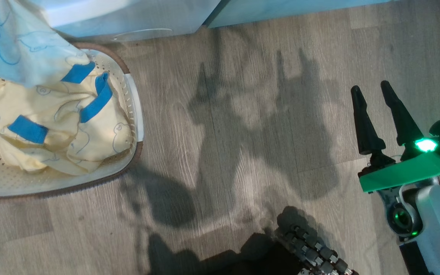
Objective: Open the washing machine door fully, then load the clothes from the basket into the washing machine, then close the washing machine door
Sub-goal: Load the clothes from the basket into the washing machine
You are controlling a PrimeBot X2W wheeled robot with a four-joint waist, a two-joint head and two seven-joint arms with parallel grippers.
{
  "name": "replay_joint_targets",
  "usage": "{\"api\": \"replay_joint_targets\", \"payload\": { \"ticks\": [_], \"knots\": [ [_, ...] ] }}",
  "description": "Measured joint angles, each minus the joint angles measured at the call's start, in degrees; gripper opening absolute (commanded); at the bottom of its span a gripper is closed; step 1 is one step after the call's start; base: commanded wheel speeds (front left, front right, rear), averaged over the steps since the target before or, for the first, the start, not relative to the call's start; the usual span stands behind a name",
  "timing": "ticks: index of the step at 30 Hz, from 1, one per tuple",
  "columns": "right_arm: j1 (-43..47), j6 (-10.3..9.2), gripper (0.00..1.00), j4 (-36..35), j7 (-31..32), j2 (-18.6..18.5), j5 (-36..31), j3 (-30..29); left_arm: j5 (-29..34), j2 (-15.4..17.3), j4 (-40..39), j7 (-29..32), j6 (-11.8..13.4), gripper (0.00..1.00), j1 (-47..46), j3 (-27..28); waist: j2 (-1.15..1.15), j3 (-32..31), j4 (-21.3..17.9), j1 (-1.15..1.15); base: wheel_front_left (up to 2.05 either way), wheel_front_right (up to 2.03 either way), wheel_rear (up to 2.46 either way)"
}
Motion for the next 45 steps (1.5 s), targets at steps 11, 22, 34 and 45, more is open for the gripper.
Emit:
{"api": "replay_joint_targets", "payload": {
  "ticks": [11,22,34,45],
  "knots": [
    [-0.10,0.00,1.00,0.00,0.00,0.48,0.00,-0.03,-0.09,-0.03,-4.82,-0.76,1.03,0.00,0.96,1.31,0.00,1.08,-0.15,-0.01,0.00,0.00,0.00],
    [-0.31,0.00,1.00,-0.03,0.00,0.51,0.07,-0.04,-0.05,-0.27,-3.92,-0.76,2.49,0.83,2.91,1.90,0.00,1.27,-0.33,-0.01,0.00,0.00,0.00],
    [-0.26,0.00,1.00,0.12,0.00,0.37,0.07,-1.25,0.34,-2.68,3.96,-0.74,1.34,1.00,5.82,0.16,0.00,-1.56,1.05,-0.01,0.00,0.00,0.00],
    [1.75,0.00,1.00,0.45,0.00,-0.31,-0.10,-2.02,-0.15,-4.92,7.36,3.30,0.41,1.00,10.61,-1.04,0.00,-7.22,2.79,-0.01,0.00,0.00,0.00]
  ]
}}
